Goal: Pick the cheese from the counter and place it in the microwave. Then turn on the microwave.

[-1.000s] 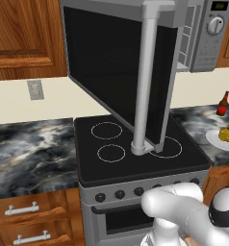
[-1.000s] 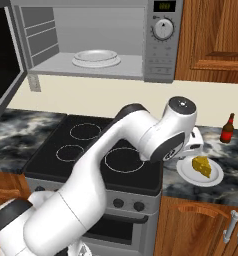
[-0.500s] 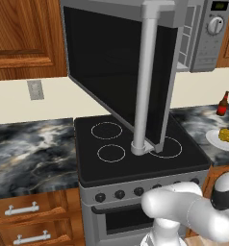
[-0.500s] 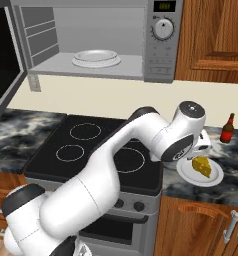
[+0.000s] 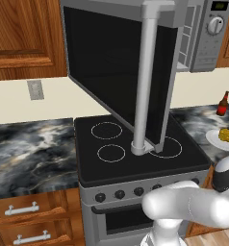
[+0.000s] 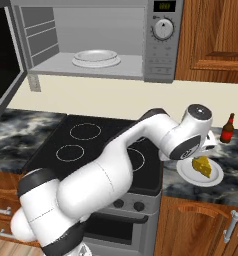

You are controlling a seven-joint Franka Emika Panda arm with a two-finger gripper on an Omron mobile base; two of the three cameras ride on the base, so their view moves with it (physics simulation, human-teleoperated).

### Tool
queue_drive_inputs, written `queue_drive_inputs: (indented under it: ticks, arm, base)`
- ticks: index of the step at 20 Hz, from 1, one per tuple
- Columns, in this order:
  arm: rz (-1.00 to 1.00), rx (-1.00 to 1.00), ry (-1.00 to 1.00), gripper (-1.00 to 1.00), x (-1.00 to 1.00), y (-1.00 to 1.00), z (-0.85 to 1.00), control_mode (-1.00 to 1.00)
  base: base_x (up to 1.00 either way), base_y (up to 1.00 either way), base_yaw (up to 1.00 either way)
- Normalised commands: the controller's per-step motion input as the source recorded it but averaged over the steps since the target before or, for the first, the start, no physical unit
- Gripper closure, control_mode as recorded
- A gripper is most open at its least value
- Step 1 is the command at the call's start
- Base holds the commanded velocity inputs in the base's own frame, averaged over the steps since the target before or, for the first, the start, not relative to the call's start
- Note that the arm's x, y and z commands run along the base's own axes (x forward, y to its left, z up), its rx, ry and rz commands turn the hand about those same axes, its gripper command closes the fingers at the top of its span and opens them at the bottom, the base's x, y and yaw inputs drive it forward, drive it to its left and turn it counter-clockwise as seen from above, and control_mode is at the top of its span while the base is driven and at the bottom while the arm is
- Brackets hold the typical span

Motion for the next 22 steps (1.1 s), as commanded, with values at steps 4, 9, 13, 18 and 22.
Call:
queue_drive_inputs:
  ticks: [4,9,13,18,22]
  arm:
    - [0.00,0.00,0.00,-1.00,0.29,-0.20,-0.18,-1.00]
    - [0.00,0.00,0.01,-1.00,0.32,-0.14,-0.19,-1.00]
    - [0.00,0.00,0.06,-1.00,0.33,-0.14,-0.18,-1.00]
    - [0.01,0.00,0.03,-1.00,0.26,-0.22,-0.17,-1.00]
    - [0.00,0.00,0.04,-1.00,0.29,-0.15,-0.08,-1.00]
  base:
    - [0.00,0.00,0.00]
    - [0.00,0.00,0.00]
    - [0.00,0.00,0.00]
    - [0.00,0.00,0.00]
    - [0.00,0.00,0.00]
